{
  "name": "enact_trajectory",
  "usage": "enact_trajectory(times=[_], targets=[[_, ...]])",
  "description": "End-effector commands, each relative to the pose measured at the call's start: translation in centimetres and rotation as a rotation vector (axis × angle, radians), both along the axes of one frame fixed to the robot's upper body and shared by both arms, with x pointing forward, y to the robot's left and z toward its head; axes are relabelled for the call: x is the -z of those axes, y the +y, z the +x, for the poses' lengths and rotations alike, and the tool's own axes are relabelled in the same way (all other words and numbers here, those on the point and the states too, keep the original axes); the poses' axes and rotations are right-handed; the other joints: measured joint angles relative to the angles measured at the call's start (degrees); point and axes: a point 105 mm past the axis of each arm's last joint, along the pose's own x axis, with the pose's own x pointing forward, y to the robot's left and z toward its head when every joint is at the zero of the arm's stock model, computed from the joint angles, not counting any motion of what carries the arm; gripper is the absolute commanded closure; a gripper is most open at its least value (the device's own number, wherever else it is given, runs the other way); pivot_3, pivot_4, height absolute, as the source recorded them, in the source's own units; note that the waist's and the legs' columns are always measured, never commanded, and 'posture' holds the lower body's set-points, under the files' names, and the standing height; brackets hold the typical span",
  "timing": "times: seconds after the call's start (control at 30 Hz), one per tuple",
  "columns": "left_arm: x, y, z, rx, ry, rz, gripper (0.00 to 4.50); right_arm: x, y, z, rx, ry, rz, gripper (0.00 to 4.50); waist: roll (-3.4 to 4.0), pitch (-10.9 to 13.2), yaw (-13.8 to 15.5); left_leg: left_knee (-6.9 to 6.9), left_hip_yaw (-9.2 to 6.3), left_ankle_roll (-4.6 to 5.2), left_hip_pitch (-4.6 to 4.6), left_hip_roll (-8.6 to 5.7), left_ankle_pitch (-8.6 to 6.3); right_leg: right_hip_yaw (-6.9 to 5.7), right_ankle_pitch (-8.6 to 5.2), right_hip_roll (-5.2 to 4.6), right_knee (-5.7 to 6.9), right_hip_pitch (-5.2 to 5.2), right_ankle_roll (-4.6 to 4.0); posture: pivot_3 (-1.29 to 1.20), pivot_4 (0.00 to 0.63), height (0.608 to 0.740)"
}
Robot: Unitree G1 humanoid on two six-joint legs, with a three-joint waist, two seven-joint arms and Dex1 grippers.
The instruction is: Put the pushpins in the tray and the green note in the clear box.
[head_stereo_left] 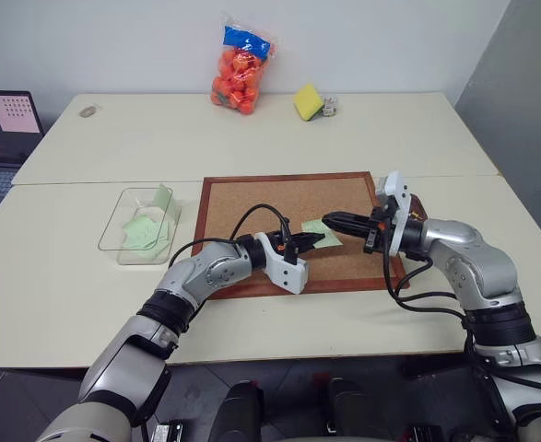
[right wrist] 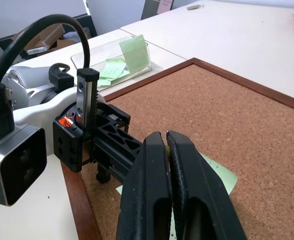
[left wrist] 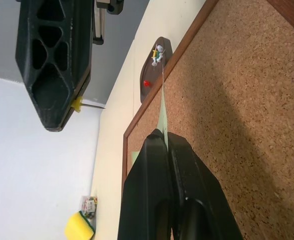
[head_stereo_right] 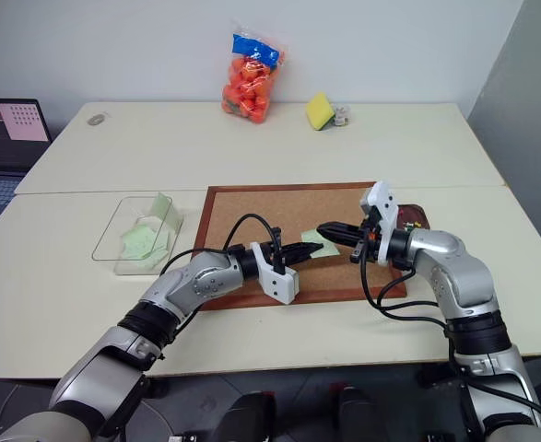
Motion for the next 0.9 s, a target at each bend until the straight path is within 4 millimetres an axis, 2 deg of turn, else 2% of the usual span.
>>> enact_trajectory(times=[0.03, 0.1, 0.13, 0.23, 0.33, 0.43, 0.6, 0.7, 0.9], targets=[[-1.8, 0.0, 0.4, -0.032, 0.065, -0.137, 4.47, -1.9, -0.8, 0.6, 0.073, -0.098, 0.026, 4.50, 0.00, 0.00, 0.00, 0.00, 0.00, 0.00, 0.00, 0.01, 0.00, 0.00, 0.00, 0.00, 0.00, 0.00, 0.00, 0.00, 0.150, 0.740], [-2.0, 0.0, 0.5, -0.059, 0.181, -0.230, 4.47, -2.1, -1.5, 1.0, 0.128, -0.117, 0.037, 4.50, 0.00, 0.00, 0.00, 0.00, 0.00, 0.00, 0.00, 0.00, 0.00, 0.00, 0.00, 0.00, 0.01, 0.00, 0.00, 0.00, 0.150, 0.740], [-1.8, -0.1, 0.3, -0.070, 0.301, -0.295, 4.47, -2.1, -2.5, 1.6, 0.195, -0.127, 0.047, 4.50, 0.00, 0.00, -0.01, 0.01, 0.01, 0.00, 0.00, 0.01, 0.00, 0.01, 0.00, -0.01, 0.02, 0.00, 0.00, 0.00, 0.150, 0.740], [-1.5, -0.2, -1.2, -0.054, 0.576, -0.412, 4.47, -2.0, -4.4, 2.3, 0.343, -0.160, 0.066, 4.50, 0.00, 0.00, -0.23, 0.02, 0.03, 0.00, 0.00, 0.07, 0.00, 0.04, 0.00, -0.02, 0.04, 0.00, -0.01, 0.00, 0.150, 0.740], [-2.6, -0.7, -2.2, -0.034, 0.782, -0.526, 4.47, -1.2, -7.2, 3.2, 0.518, -0.177, 0.054, 4.50, 0.00, 0.00, -0.50, 0.02, -0.01, 0.00, -0.03, 0.06, 0.00, 0.01, 0.00, -0.02, 0.08, -0.03, -0.02, 0.00, 0.150, 0.740], [-3.4, -0.3, -3.0, -0.028, 0.918, -0.585, 4.47, -0.1, -9.2, 3.7, 0.652, -0.189, 0.014, 4.50, 0.00, 0.00, -0.68, 0.09, -0.05, 0.00, -0.01, 0.02, 0.00, -0.01, 0.00, -0.02, 0.12, 0.01, -0.01, 0.00, 0.150, 0.740], [-3.8, 0.7, -3.5, -0.069, 1.003, -0.596, 4.47, 1.3, -10.3, 4.7, 0.773, -0.195, -0.031, 4.50, 0.01, 0.00, -1.50, 0.05, 0.00, 0.00, 0.05, 0.04, 0.00, 0.05, 0.00, 0.05, 0.10, 0.02, -0.01, 0.00, 0.150, 0.740], [-3.5, 0.6, -3.4, -0.114, 1.005, -0.583, 4.47, 1.7, -11.0, 6.5, 0.848, -0.198, -0.049, 4.50, 0.01, 0.00, -1.79, 0.03, 0.04, 0.00, 0.09, 0.08, 0.00, 0.11, 0.01, 0.12, 0.11, 0.01, -0.03, 0.00, 0.150, 0.740], [-3.0, 1.4, -4.3, -0.151, 1.016, -0.564, 4.47, 1.8, -9.8, 8.1, 0.879, -0.201, -0.026, 4.50, 0.01, 0.00, -1.83, 0.02, 0.09, 0.00, 0.09, 0.11, 0.00, 0.16, 0.04, 0.12, 0.06, 0.00, -0.07, 0.00, 0.150, 0.740]])
